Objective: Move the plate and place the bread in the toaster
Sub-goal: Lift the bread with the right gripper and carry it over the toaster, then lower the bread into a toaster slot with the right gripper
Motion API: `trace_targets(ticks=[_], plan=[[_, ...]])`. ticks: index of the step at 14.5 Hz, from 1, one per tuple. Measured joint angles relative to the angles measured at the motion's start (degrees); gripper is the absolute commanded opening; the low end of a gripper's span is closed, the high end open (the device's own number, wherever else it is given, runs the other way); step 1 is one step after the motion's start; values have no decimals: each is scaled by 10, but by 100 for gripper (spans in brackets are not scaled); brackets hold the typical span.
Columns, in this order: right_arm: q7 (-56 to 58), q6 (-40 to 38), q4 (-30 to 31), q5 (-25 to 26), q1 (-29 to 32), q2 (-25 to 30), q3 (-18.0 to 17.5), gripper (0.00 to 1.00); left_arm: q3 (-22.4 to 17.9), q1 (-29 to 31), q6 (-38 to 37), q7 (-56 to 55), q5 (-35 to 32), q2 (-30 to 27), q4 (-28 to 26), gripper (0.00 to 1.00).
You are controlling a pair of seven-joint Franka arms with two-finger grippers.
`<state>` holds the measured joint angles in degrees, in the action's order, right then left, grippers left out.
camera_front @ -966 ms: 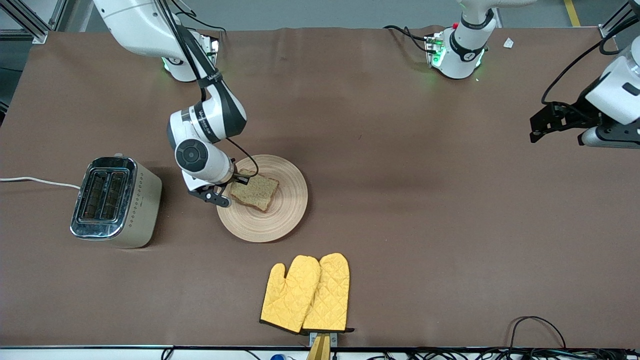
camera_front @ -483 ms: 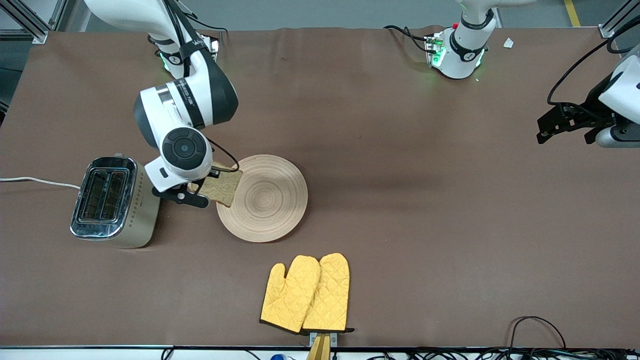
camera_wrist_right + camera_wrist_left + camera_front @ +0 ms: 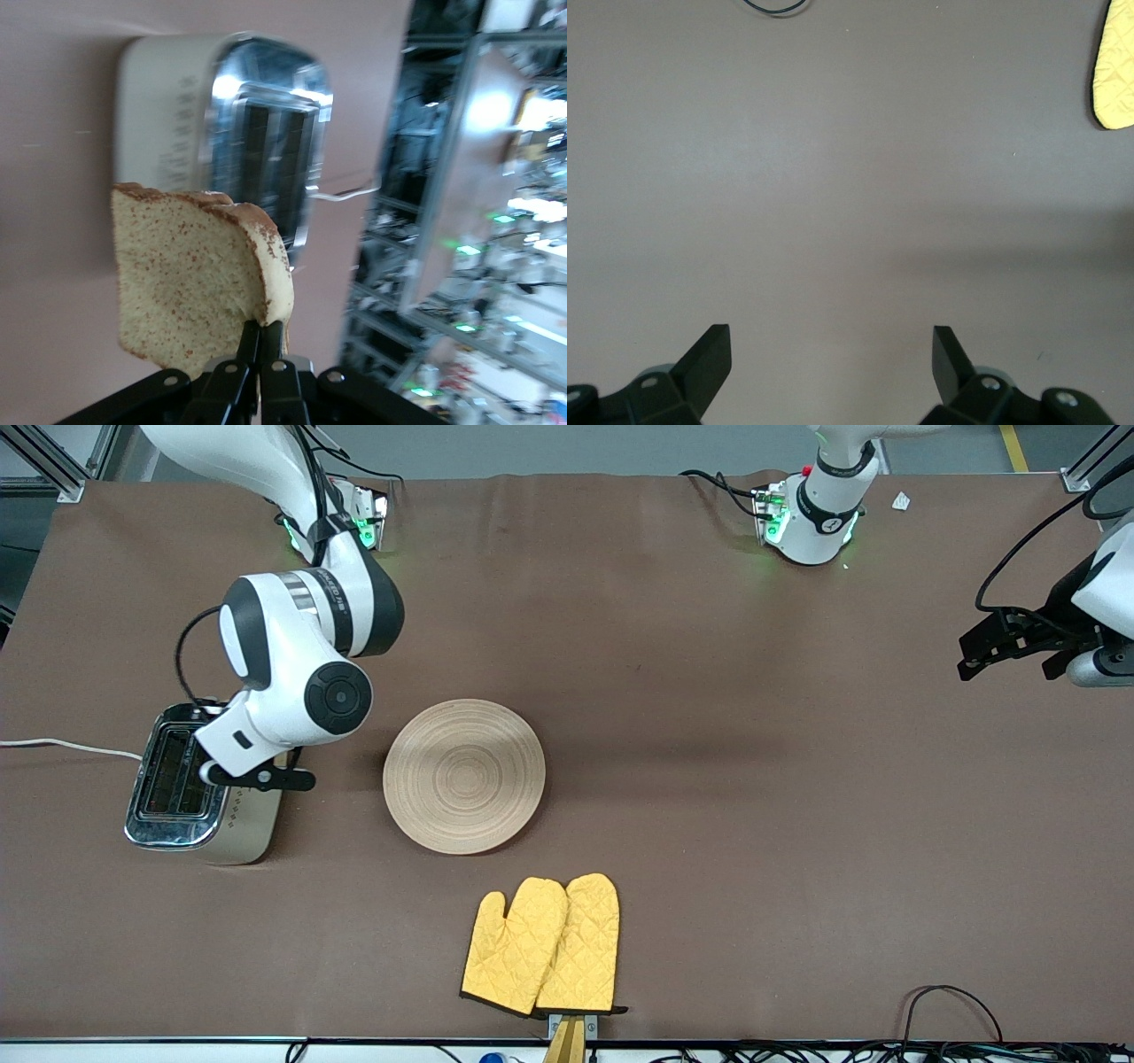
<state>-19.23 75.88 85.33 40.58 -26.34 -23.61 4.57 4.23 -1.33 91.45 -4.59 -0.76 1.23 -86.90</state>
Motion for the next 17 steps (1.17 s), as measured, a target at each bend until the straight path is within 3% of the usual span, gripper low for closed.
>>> trace_targets(ticks=[4,17], plan=[[71,1,-6,84,53,0,2,0,0,1,0,0,0,0,0,100],[75,66,-1,90,78,-28,1,0,0,1,0,0,0,0,0,100]])
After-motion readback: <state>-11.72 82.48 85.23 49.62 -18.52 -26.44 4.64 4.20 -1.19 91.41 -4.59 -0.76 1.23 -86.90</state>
